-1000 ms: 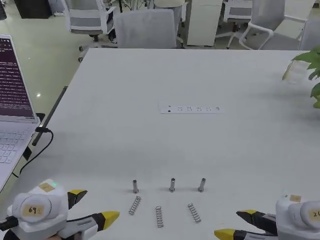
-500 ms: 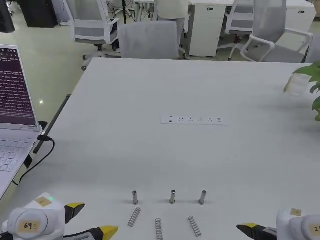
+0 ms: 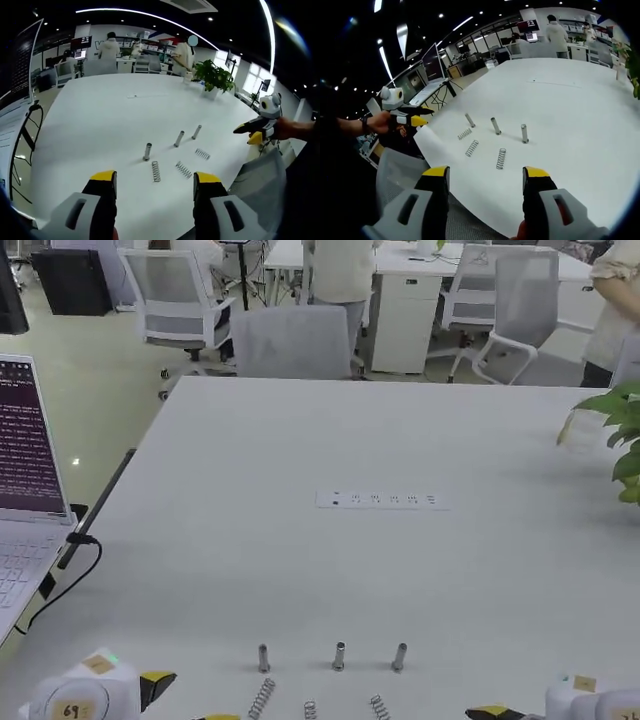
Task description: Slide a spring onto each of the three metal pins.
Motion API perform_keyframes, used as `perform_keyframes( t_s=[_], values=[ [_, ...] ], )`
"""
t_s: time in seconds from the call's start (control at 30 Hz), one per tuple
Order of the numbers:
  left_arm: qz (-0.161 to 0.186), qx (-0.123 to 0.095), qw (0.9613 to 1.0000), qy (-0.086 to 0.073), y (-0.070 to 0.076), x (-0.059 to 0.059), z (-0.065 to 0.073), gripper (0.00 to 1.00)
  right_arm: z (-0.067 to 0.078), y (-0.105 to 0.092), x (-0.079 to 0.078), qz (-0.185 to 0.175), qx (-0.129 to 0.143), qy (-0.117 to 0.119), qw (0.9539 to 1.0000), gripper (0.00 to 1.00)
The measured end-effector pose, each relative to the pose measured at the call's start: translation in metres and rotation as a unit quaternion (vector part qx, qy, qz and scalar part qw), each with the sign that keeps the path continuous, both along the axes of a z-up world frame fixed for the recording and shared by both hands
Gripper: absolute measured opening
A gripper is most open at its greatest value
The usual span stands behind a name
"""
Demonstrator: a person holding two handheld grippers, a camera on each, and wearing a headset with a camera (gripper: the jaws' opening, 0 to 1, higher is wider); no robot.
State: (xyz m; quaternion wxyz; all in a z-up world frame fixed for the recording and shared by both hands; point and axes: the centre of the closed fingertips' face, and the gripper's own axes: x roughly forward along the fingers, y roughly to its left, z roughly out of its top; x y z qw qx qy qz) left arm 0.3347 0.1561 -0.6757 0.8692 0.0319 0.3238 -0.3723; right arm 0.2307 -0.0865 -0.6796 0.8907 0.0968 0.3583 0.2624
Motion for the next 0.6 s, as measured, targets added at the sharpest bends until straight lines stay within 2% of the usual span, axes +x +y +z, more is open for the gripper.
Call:
perform_keyframes(
  t_s=[0.2, 0.33, 0.43, 0.6],
  values=[
    [0.002, -0.003, 1.0, 0.005, -0.009, 0.003, -0.002, 0.55, 0.002, 0.001, 0.001, -0.005, 0.002, -0.004, 1.0, 0.57],
    [-0.009, 0.005, 0.9999, 0.01, -0.015, 0.001, -0.009, 0.54, 0.002, -0.001, -0.001, -0.007, 0.0, -0.004, 1.0, 0.57],
    [-0.016, 0.013, 0.9997, 0.013, -0.016, 0.0, -0.015, 0.53, 0.0, -0.004, -0.003, -0.01, -0.008, -0.002, 0.9999, 0.57],
    [-0.013, 0.017, 0.9995, 0.021, -0.013, 0.002, -0.024, 0.5, 0.0, -0.01, -0.005, -0.023, -0.007, -0.003, 0.9997, 0.57]
  ],
)
